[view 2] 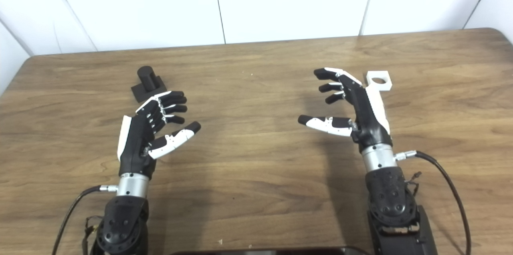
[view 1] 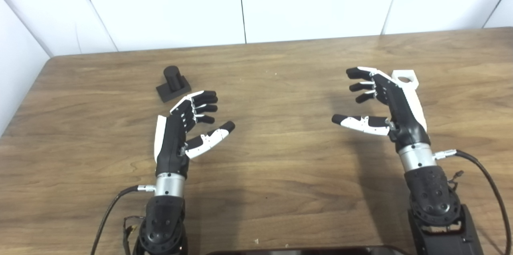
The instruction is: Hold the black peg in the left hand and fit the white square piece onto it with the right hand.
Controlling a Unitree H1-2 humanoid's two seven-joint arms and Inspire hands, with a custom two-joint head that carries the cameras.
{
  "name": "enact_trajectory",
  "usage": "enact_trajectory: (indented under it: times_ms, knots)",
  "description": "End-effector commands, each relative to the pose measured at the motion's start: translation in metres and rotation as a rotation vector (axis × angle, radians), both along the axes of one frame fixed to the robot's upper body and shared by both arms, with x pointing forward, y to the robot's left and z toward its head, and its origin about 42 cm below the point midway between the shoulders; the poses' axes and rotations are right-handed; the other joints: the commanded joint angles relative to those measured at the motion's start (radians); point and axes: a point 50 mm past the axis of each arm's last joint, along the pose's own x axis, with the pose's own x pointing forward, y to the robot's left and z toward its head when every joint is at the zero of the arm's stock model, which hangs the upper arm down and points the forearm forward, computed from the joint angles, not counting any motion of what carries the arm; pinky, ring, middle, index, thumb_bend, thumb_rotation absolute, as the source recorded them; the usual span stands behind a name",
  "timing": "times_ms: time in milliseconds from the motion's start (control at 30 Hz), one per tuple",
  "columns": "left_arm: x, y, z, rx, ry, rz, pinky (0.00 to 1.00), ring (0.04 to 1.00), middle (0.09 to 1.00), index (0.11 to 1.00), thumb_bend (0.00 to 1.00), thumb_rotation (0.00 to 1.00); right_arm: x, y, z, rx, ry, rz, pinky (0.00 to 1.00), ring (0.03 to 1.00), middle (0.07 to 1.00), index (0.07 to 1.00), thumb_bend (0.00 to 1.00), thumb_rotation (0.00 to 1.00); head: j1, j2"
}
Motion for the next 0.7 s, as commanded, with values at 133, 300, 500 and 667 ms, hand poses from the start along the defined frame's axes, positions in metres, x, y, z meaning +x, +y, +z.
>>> enact_trajectory:
  times_ms: [133,300,500,667]
  knots:
    - [0.001,-0.012,0.013,0.029,-0.086,-0.012,0.57,0.665,0.697,0.666,0.70,0.06,0.000,-0.007,0.016,-0.011,-0.083,0.020,0.55,0.683,0.762,0.736,0.68,0.07,0.112,-0.031]
    - [0.002,-0.024,0.008,0.020,-0.077,-0.015,0.56,0.659,0.694,0.662,0.72,0.06,-0.001,-0.017,0.010,0.016,-0.074,0.009,0.58,0.694,0.767,0.735,0.69,0.01,0.192,-0.063]
    - [0.004,-0.030,0.006,0.029,-0.071,-0.012,0.53,0.654,0.686,0.656,0.72,0.05,-0.004,-0.019,0.012,0.024,-0.050,-0.010,0.61,0.703,0.771,0.740,0.69,0.00,0.186,-0.070]
    - [0.005,-0.030,0.006,0.030,-0.075,-0.010,0.54,0.648,0.685,0.653,0.72,0.05,-0.003,-0.020,0.014,0.016,-0.048,-0.011,0.61,0.707,0.770,0.735,0.70,0.00,0.188,-0.077]
